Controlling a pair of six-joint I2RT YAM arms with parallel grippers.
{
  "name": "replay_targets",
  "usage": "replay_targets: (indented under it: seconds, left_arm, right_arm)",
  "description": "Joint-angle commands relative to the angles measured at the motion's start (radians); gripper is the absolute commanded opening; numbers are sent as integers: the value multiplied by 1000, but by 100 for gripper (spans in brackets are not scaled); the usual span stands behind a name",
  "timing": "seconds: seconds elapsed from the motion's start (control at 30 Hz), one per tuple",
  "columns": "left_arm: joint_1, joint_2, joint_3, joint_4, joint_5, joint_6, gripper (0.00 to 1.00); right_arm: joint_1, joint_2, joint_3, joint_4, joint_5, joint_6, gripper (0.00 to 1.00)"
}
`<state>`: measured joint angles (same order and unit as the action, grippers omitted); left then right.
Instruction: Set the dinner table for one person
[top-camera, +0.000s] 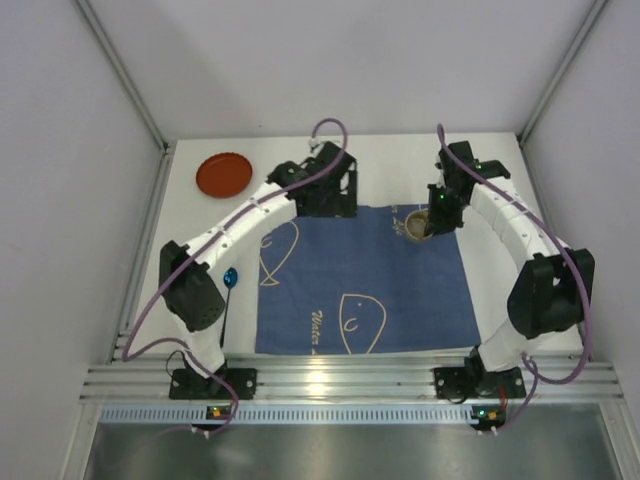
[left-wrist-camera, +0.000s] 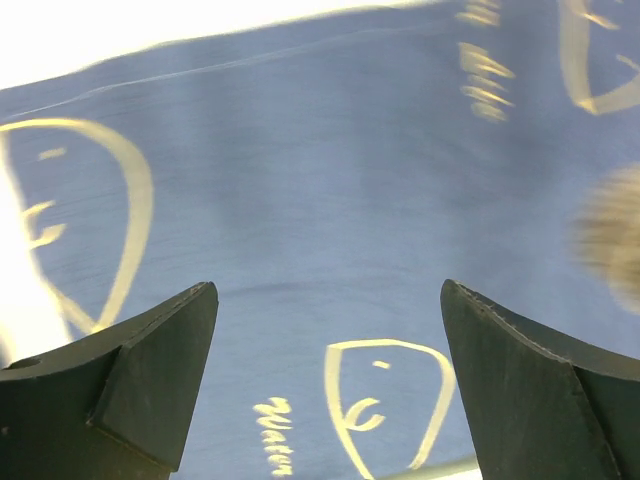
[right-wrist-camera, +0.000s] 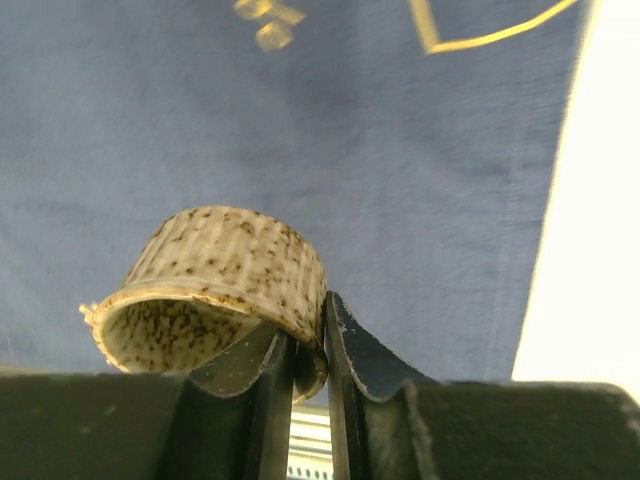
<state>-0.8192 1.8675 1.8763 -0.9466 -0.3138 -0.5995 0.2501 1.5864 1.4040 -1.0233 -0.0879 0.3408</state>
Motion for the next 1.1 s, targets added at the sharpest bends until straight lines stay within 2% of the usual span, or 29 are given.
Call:
replay_targets:
  seconds: [0.0,0.07,0.17,0.37,0.47,0.57,0.6,0.7,0.9,1.07]
  left_arm:
    - [207,-178,-113,29,36,16,98]
    - [308,-221,-178,48,73,30,98]
    - [394,-228,-204,57,91,73,98]
    - [515,-189,-226,98,153,115,98]
    - [566,-165,-236,141,191,112,98]
    - [603,-133,-236,173,212,109,98]
    - [612,-123,-232,192,217,109,98]
    - [649,-85,-206,221,236,113,98]
    - [752,2,-143,230,211,113,98]
    - [862,42,-152,255,177,66,92]
  right_arm:
    - [-66,70,69,2,48,6,0]
    - [-92,140,104,12,48,9,0]
    - [-103,233,173,19,71,24,0]
    - [-104,388,245,52,112,52,0]
    - [-109,414,227,120,123,72,0]
    - [-110,429,204,178,128,92,20]
    - [-110,434,201,201,122,96,36]
    - [-110,460,211,209,117,109,56]
    - [-110,399,222,166,117,122,61]
    - [-100,174,106,150,93,150,61]
